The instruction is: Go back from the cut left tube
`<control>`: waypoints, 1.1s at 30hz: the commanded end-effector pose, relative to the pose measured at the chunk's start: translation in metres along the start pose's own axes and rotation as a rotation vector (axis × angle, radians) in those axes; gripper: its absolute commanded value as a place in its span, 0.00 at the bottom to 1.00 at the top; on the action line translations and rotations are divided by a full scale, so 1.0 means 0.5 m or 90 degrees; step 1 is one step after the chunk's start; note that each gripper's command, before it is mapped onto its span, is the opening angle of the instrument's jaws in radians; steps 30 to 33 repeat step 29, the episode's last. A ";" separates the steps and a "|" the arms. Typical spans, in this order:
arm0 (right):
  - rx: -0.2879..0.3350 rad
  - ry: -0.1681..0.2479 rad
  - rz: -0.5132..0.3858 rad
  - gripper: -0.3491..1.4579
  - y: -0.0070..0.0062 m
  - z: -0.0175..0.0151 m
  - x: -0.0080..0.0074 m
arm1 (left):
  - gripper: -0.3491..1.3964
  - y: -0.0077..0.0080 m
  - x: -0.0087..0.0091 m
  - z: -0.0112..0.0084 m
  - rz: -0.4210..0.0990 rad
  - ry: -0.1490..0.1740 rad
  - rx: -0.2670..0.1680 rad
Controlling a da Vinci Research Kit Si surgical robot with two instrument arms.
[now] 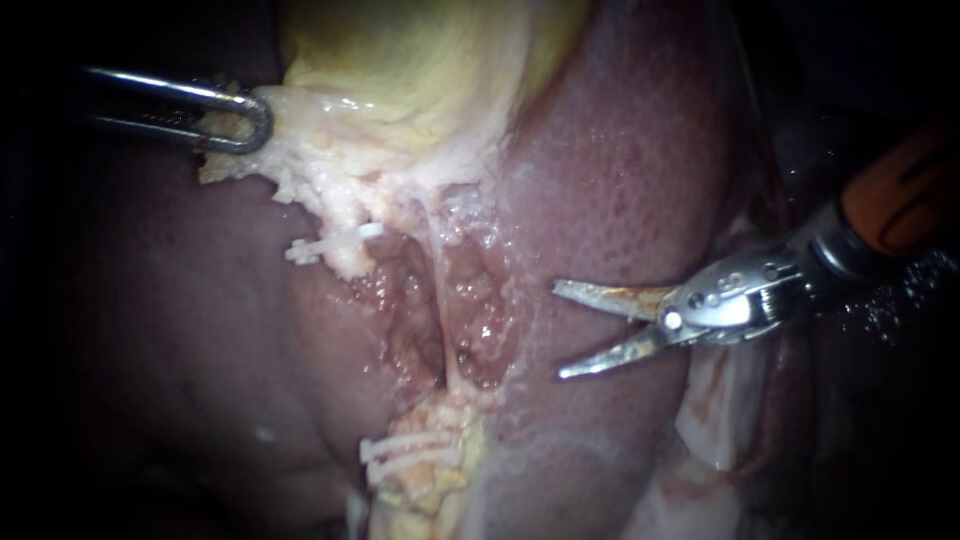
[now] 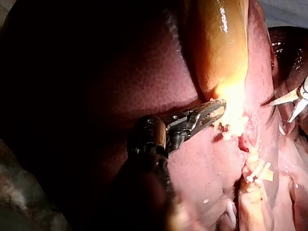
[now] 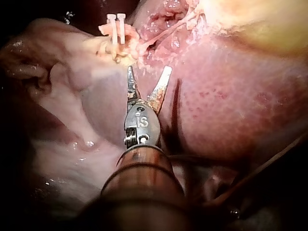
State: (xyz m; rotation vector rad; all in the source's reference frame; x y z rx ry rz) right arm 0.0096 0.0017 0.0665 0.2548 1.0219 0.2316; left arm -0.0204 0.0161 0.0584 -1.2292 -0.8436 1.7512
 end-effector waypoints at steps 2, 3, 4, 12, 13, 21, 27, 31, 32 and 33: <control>0.006 -0.012 0.000 0.99 0.0006 -0.0010 0.0003 | 0.00 -0.0001 -0.0001 0.0002 0.000 0.000 0.001; 0.017 -0.010 0.001 0.99 0.0009 -0.0014 0.0004 | 0.00 -0.0003 -0.0003 0.0006 0.001 0.000 0.001; 0.019 -0.010 0.003 0.99 0.0010 -0.0017 0.0004 | 0.00 -0.0005 -0.0005 0.0009 0.001 0.001 0.002; 0.016 -0.012 0.004 0.99 0.0012 -0.0024 0.0003 | 0.00 -0.0043 -0.0042 0.0069 0.010 0.003 0.002; 0.016 -0.012 0.004 0.99 0.0012 -0.0024 0.0003 | 0.00 -0.0049 -0.0047 0.0077 0.015 0.002 0.002; 0.016 -0.012 0.004 0.99 0.0013 -0.0025 0.0002 | 0.00 -0.0060 -0.0065 0.0106 0.012 -0.006 -0.002; 0.018 -0.011 0.003 0.99 0.0012 -0.0024 0.0002 | 0.00 -0.0058 -0.0065 0.0103 0.012 -0.006 -0.002; 0.030 -0.007 0.004 0.99 0.0011 -0.0019 0.0003 | 0.00 -0.0057 -0.0062 0.0099 0.011 -0.007 -0.003; 0.030 -0.007 0.004 0.99 0.0011 -0.0019 0.0003 | 0.00 -0.0057 -0.0062 0.0099 0.011 -0.007 -0.003; 0.030 -0.007 0.004 0.99 0.0011 -0.0019 0.0003 | 0.00 -0.0057 -0.0062 0.0099 0.011 -0.007 -0.003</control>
